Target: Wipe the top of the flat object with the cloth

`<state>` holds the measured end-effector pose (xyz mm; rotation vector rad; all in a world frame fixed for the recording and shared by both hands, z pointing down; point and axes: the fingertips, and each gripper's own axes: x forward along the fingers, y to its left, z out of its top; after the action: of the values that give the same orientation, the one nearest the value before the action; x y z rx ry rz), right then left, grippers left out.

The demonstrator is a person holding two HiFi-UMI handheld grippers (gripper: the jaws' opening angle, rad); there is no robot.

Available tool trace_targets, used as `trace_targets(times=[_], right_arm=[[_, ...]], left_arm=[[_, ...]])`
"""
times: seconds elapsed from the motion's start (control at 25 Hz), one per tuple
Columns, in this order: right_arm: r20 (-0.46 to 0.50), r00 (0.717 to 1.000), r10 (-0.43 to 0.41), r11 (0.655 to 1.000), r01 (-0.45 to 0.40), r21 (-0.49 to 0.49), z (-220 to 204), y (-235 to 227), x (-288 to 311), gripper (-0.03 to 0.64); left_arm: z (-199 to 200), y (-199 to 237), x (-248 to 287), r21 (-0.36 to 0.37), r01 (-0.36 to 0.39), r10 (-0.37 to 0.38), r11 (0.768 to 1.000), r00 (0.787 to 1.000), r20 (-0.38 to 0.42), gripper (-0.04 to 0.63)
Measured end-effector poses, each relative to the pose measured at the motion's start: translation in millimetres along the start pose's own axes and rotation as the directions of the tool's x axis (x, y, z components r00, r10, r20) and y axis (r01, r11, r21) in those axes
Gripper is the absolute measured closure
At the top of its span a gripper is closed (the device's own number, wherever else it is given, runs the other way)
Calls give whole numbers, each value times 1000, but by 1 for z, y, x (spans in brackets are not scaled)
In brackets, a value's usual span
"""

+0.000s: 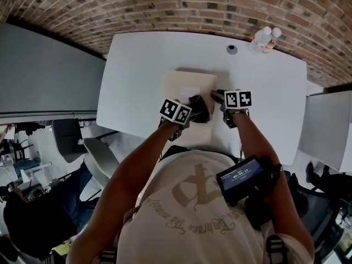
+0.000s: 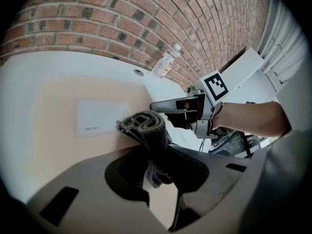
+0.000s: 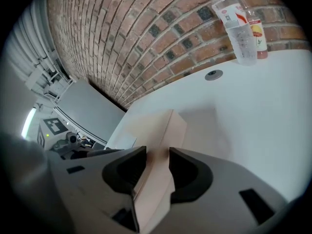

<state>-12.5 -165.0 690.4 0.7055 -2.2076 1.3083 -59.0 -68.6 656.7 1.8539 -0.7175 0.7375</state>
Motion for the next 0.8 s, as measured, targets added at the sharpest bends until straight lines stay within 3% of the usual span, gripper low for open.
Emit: trace_targets(times=[0.32,0.8], right_arm=[[-2,1000,-4,1000,4,-6,0,1,0,459],[10,1000,-18,1000,18,2,0,-1,-1,459]], left_arm=[[-18,60,-58,-120,-66,75,991,994,81,492],[-50,126,-125,-290,-160,218,944,960,179,492]])
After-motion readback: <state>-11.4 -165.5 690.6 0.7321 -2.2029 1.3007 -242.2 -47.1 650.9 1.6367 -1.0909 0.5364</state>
